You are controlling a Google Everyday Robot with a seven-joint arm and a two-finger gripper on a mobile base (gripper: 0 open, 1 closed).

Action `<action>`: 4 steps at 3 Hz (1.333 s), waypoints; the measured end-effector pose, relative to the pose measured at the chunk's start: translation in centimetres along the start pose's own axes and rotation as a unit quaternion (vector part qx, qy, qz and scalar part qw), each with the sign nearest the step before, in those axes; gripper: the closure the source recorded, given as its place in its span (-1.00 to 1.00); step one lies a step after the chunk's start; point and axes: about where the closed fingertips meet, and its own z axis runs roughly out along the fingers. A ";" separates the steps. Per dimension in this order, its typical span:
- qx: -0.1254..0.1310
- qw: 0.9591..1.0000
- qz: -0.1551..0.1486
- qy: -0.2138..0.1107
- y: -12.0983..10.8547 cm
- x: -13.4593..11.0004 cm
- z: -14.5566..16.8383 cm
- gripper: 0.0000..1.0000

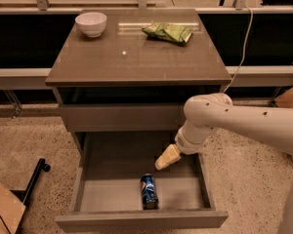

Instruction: Pick pepsi can from middle drawer and place on counter

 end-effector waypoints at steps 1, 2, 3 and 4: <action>0.000 1.000 0.017 0.001 -0.2 0.0 0.8 -1.00; 0.020 0.999 0.025 0.002 -0.7 0.2 1.3 -1.00; 0.041 0.998 0.054 0.005 -1.4 0.2 3.1 -1.00; 0.046 0.993 0.107 0.008 -1.5 0.1 5.2 -1.00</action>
Offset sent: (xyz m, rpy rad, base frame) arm 0.0056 -0.0106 -0.0206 -0.0895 -0.0288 -0.0884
